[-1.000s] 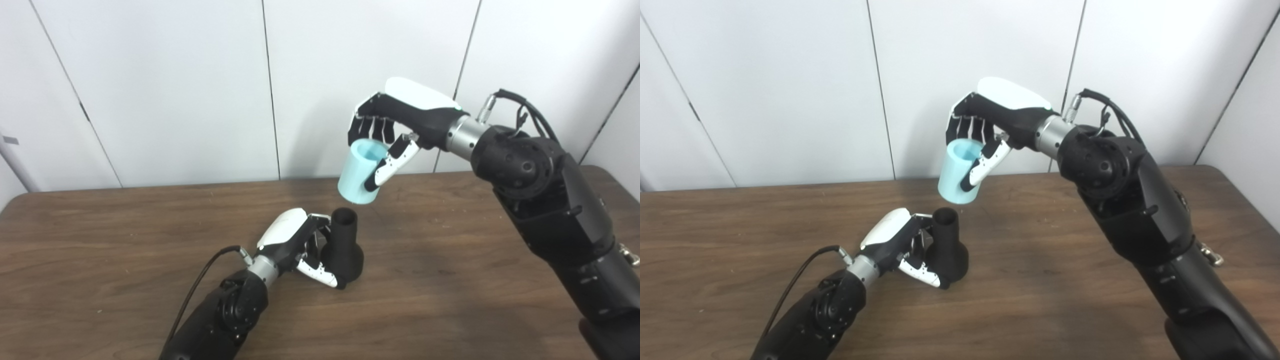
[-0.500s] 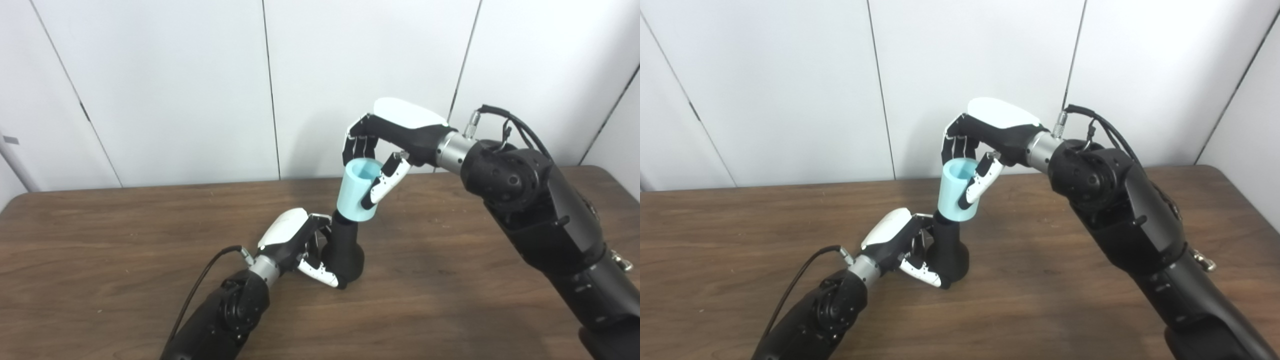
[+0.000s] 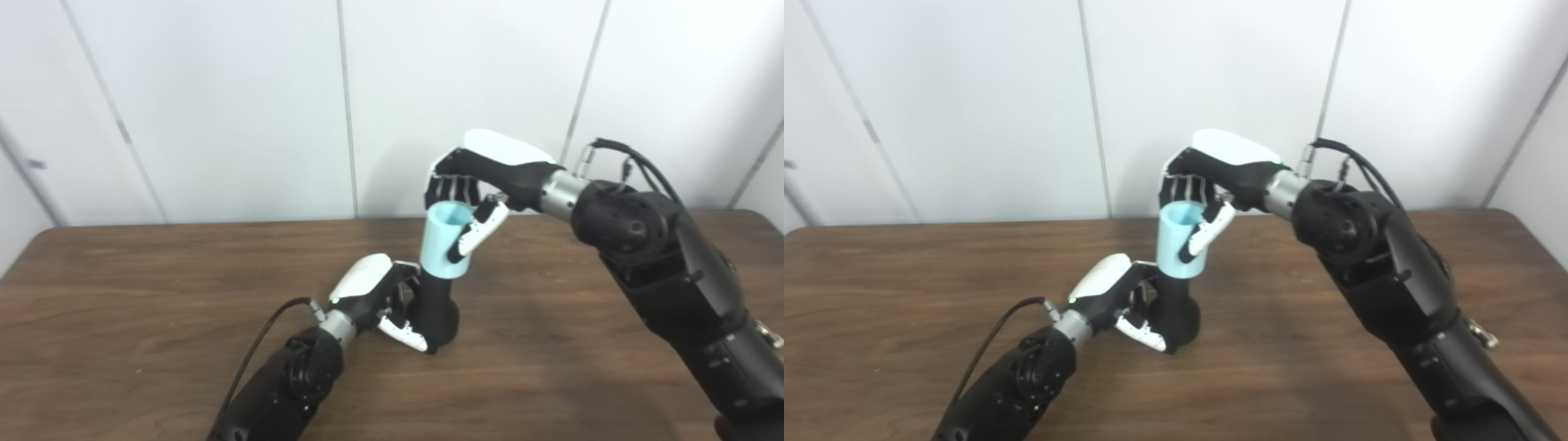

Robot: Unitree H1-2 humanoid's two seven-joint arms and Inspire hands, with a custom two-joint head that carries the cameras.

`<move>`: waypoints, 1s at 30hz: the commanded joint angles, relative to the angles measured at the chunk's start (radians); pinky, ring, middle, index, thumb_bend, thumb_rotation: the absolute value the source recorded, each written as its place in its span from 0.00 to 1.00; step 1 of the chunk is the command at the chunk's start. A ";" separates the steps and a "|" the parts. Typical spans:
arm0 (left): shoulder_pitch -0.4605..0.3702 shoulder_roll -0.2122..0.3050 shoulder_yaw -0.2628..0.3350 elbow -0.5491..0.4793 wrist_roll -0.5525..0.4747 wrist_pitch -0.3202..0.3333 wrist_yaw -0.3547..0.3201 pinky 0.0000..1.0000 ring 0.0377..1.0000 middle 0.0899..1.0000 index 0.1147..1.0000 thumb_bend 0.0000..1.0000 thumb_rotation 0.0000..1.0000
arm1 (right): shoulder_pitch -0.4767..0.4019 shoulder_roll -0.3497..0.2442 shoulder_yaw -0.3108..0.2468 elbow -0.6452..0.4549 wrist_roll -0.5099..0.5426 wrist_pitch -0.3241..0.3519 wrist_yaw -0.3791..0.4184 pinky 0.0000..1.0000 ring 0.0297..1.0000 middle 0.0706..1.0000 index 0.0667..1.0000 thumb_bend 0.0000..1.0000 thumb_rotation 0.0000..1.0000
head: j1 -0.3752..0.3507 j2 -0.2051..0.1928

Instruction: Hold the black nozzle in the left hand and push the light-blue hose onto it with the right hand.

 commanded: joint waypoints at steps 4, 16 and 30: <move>0.064 -0.002 -0.061 0.038 0.062 0.085 -0.082 0.36 0.39 0.35 0.43 0.52 0.00 | -0.015 0.016 0.005 -0.004 -0.007 -0.012 -0.017 0.35 0.39 0.44 0.49 0.52 0.00 | 0.001 0.004; 0.058 -0.003 -0.057 0.043 0.059 0.097 -0.086 0.36 0.37 0.40 0.42 0.53 0.00 | 0.018 0.002 0.045 -0.014 -0.032 -0.030 -0.001 0.35 0.39 0.44 0.48 0.52 0.00 | 0.000 0.014; 0.059 0.003 -0.055 0.037 0.059 0.100 -0.087 0.33 0.35 0.41 0.42 0.53 0.00 | 0.056 -0.025 0.069 -0.031 -0.024 -0.050 0.023 0.35 0.39 0.42 0.50 0.52 0.00 | -0.014 0.024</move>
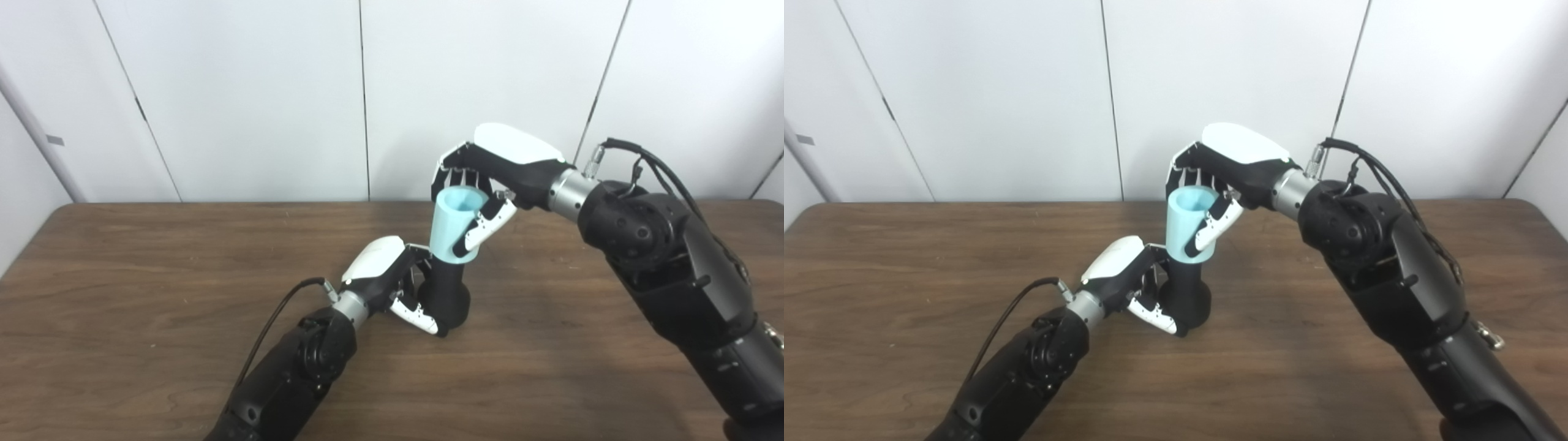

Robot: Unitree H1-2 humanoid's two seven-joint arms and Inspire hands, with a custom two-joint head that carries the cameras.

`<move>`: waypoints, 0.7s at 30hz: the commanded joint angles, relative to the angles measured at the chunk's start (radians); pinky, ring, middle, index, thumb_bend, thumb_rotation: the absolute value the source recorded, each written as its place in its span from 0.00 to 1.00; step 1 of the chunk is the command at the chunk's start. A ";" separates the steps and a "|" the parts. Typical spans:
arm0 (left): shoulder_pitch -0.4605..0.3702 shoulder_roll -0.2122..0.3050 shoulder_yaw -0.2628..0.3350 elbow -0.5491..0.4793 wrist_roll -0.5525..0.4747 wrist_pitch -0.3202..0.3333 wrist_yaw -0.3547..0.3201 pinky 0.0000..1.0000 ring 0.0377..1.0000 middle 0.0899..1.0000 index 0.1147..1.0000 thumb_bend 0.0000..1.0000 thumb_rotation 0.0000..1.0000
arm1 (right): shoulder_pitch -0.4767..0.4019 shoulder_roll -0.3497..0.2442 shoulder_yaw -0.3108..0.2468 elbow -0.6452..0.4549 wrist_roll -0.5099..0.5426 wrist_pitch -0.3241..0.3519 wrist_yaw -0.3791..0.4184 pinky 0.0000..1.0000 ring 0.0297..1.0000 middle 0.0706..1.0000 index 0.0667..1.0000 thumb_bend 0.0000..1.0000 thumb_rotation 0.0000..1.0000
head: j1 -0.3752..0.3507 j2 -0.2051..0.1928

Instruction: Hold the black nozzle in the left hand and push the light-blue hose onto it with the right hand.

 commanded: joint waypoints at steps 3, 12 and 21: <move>0.056 0.007 -0.049 0.054 0.046 0.070 -0.087 0.32 0.35 0.42 0.42 0.53 0.00 | 0.024 -0.021 0.027 -0.021 0.011 -0.024 0.046 0.32 0.37 0.41 0.50 0.51 0.00 | 0.001 0.001; 0.055 0.010 -0.048 0.045 0.047 0.071 -0.088 0.29 0.32 0.42 0.42 0.53 0.00 | 0.033 -0.020 0.046 -0.038 0.009 0.003 0.074 0.36 0.39 0.44 0.48 0.52 0.00 | -0.004 0.007; 0.054 0.010 -0.048 0.047 0.047 0.065 -0.087 0.29 0.32 0.42 0.42 0.53 0.00 | 0.001 0.032 0.055 -0.021 0.000 0.027 0.054 0.34 0.38 0.42 0.50 0.51 0.00 | -0.002 0.014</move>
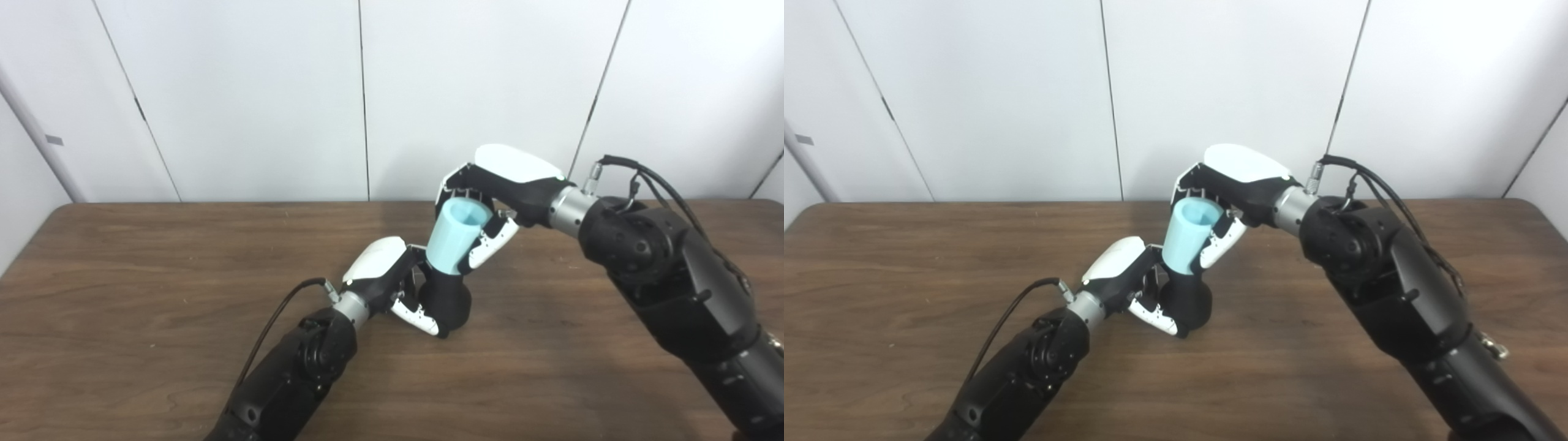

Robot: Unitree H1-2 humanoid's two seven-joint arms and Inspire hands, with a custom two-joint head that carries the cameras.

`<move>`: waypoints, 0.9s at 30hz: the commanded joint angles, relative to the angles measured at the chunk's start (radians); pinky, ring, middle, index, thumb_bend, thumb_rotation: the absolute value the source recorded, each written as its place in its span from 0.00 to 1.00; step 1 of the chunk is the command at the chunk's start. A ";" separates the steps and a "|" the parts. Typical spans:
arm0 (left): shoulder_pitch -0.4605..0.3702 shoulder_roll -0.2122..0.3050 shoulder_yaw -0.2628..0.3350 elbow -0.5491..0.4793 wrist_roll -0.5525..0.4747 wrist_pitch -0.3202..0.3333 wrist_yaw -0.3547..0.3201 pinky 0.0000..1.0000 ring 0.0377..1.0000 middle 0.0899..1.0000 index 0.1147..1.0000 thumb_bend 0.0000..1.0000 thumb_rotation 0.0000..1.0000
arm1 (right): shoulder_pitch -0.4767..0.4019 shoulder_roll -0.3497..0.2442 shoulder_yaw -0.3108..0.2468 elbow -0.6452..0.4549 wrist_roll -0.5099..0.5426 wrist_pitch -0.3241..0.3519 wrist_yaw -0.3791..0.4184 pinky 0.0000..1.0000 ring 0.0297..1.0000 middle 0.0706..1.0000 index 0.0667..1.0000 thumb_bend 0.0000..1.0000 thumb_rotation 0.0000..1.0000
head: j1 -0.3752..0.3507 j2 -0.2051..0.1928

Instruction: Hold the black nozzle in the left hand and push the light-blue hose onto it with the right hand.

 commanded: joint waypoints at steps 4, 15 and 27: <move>0.052 0.008 -0.046 0.059 0.044 0.062 -0.083 0.28 0.32 0.42 0.42 0.53 0.00 | -0.025 0.030 0.024 -0.017 0.013 -0.022 0.034 0.31 0.36 0.41 0.50 0.51 0.00 | -0.003 0.003; 0.056 0.008 -0.047 0.050 0.040 0.068 -0.092 0.37 0.39 0.35 0.43 0.52 0.00 | 0.010 -0.005 0.084 0.011 -0.029 -0.054 0.080 0.38 0.41 0.43 0.48 0.52 0.00 | -0.007 0.005; 0.059 0.014 -0.044 0.055 0.040 0.061 -0.084 0.30 0.33 0.42 0.42 0.53 0.00 | 0.048 -0.007 0.001 -0.055 0.000 -0.005 0.039 0.42 0.56 0.70 0.81 0.76 0.07 | -0.022 -0.004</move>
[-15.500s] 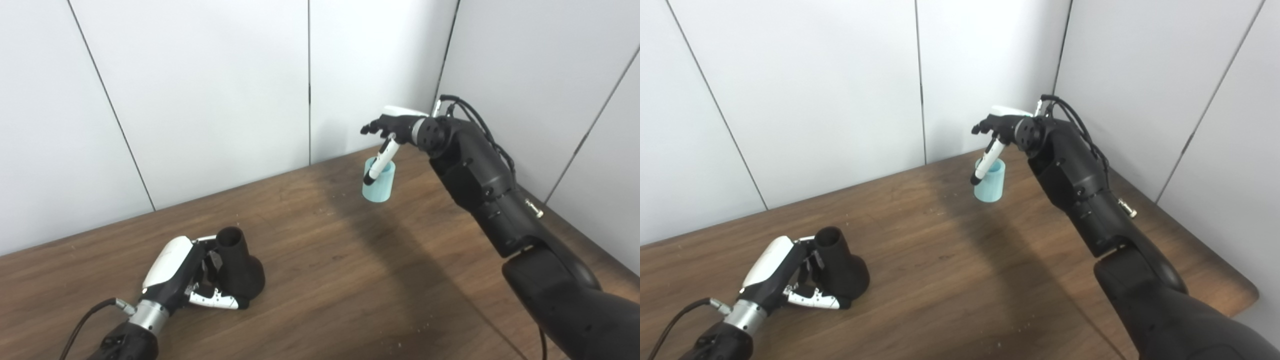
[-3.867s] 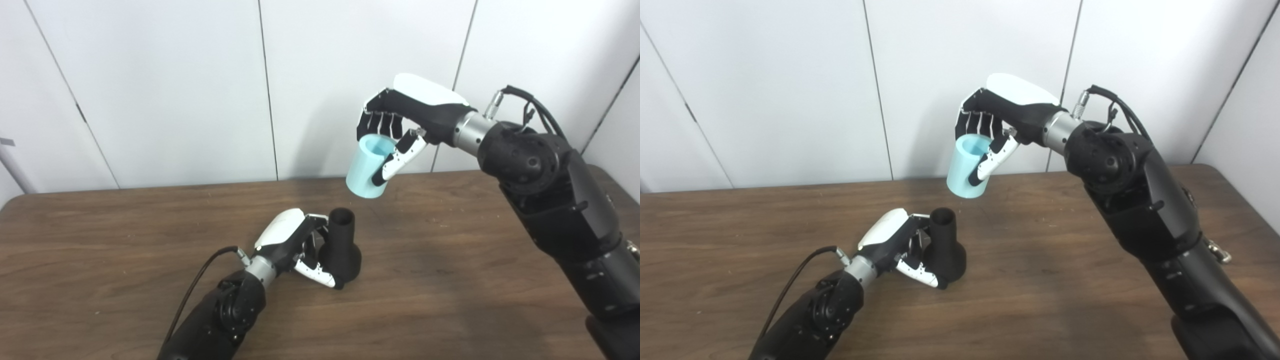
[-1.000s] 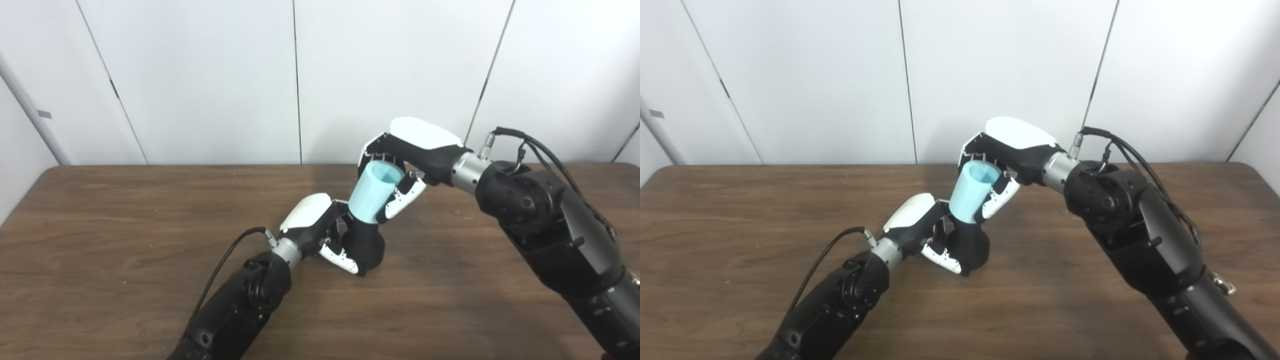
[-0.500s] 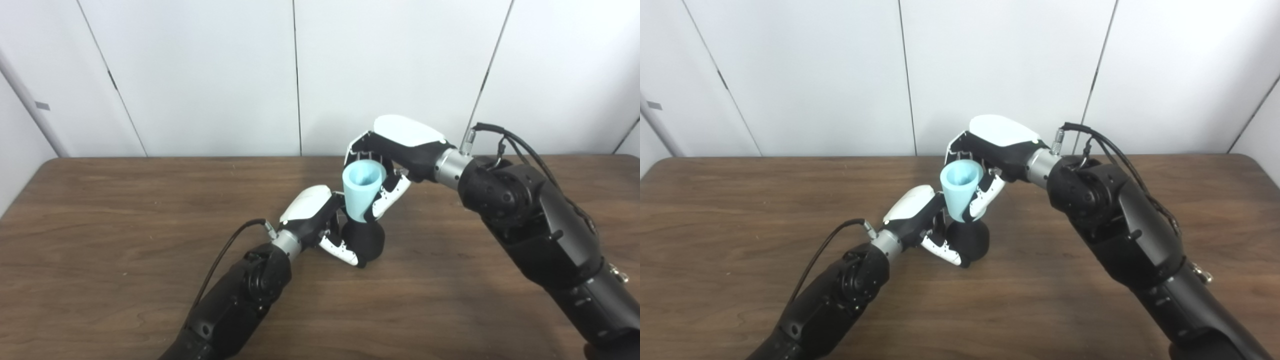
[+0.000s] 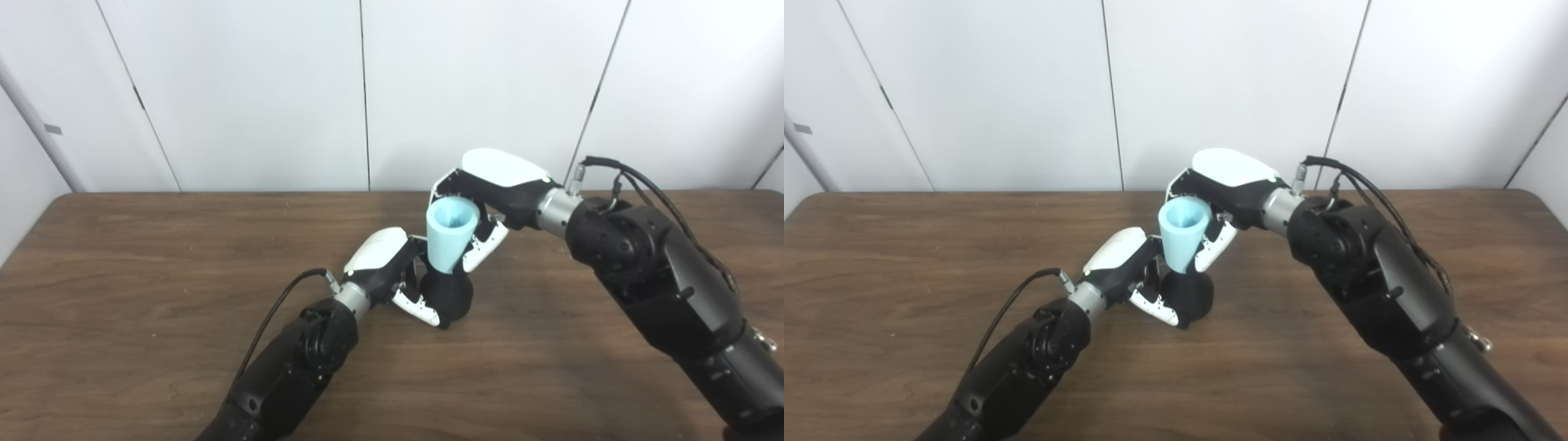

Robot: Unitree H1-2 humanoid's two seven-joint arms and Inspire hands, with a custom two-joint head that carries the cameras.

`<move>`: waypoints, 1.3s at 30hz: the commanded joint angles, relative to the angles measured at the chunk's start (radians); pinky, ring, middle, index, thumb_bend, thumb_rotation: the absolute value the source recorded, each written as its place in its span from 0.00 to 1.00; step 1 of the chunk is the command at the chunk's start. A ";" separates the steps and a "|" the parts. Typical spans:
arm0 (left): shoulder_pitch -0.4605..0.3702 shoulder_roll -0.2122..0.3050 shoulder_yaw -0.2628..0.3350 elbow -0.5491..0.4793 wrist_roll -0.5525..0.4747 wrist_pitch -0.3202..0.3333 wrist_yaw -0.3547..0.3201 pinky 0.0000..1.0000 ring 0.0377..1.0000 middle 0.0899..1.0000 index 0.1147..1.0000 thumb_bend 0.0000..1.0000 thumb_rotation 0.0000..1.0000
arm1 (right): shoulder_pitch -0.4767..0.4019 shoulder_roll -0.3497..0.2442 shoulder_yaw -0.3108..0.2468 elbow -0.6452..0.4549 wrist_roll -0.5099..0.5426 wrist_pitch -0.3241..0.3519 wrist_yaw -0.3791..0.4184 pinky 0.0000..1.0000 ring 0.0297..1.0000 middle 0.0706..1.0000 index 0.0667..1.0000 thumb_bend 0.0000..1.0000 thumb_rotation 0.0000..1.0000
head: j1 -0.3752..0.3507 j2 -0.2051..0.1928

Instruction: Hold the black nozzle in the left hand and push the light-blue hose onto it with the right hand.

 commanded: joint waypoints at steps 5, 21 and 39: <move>0.058 0.012 -0.041 0.064 0.040 0.055 -0.079 0.30 0.34 0.42 0.42 0.53 0.00 | 0.009 0.002 -0.022 -0.057 -0.017 -0.005 -0.013 0.54 0.76 0.90 0.98 0.95 0.20 | -0.004 -0.002; 0.060 0.010 -0.043 0.079 0.040 0.040 -0.069 0.36 0.39 0.35 0.43 0.52 0.00 | 0.016 -0.004 -0.114 -0.077 0.072 -0.017 -0.003 0.74 0.96 1.00 1.00 0.96 0.26 | -0.007 -0.004; 0.051 0.016 -0.046 0.079 0.045 0.048 -0.080 0.36 0.38 0.34 0.43 0.52 0.00 | 0.015 -0.117 -0.055 -0.125 0.180 -0.298 0.095 1.00 1.00 1.00 1.00 0.92 0.85 | -0.005 -0.005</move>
